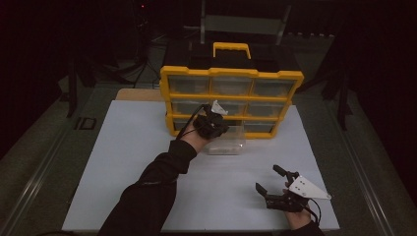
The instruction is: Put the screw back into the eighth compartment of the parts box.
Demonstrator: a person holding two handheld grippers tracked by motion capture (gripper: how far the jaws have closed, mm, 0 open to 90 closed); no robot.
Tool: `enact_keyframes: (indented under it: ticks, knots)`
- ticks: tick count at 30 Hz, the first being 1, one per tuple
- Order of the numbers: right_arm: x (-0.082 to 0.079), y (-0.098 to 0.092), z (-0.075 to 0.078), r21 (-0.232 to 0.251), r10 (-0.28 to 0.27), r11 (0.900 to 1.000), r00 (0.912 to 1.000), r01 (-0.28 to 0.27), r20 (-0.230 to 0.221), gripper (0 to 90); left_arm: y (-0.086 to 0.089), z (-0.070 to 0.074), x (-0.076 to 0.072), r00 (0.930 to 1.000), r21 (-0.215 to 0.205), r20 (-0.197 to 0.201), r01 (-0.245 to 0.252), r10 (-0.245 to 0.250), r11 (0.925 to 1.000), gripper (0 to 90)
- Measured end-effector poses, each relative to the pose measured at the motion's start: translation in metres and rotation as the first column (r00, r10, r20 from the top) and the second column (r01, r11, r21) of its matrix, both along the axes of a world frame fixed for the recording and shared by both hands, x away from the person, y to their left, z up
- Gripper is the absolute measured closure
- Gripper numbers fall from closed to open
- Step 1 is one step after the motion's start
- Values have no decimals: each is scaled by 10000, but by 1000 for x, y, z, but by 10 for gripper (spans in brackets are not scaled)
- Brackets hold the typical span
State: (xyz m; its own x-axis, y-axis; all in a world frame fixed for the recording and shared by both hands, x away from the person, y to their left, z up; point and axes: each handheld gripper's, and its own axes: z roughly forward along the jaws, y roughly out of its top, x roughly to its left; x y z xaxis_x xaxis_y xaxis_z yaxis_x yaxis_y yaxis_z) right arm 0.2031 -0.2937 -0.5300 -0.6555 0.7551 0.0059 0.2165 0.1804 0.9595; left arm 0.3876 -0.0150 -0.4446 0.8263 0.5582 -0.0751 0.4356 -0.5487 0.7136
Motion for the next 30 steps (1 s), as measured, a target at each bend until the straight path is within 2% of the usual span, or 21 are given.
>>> enact_keyframes:
  ticks: [8,10,17,22,24,26,27,28,29,30]
  knots:
    - [0,-1,0,24,-10,10000,10000,10,-1,107,-4,-11,7,9992,416,-371,-98,113,9991,870]
    - [0,-1,0,23,-8,10000,10000,8,-5,107,-6,-13,8,9987,679,-483,-108,141,9976,870]
    - [0,-1,0,15,8,10000,10000,-8,23,107,-11,-20,10,9969,1207,-779,14,81,9927,869]
    - [0,-1,0,4,19,10000,10000,-19,26,108,-15,-23,11,9958,1457,-911,118,16,9893,869]
    - [0,-1,1,-1,14,10000,10000,-14,26,108,-15,-23,12,9954,1386,-956,59,74,9903,858]
    - [0,-1,1,3,10,10000,10000,-10,24,108,-14,-21,12,9955,1263,-927,-77,195,9920,714]
    - [0,-1,1,3,10,10000,10000,-10,24,108,-14,-21,12,9955,1263,-927,-77,195,9920,702]
    - [0,-1,1,11,4,10000,10000,-4,26,108,-13,-18,11,9951,1069,-960,-142,245,9942,702]
    - [0,-1,1,-4,14,10000,10000,-14,35,108,-13,-16,10,9955,1048,-896,-200,295,9943,622]
    - [0,-1,0,-1,18,10000,10000,-18,35,107,-12,-14,10,9956,947,-893,-192,277,9953,595]
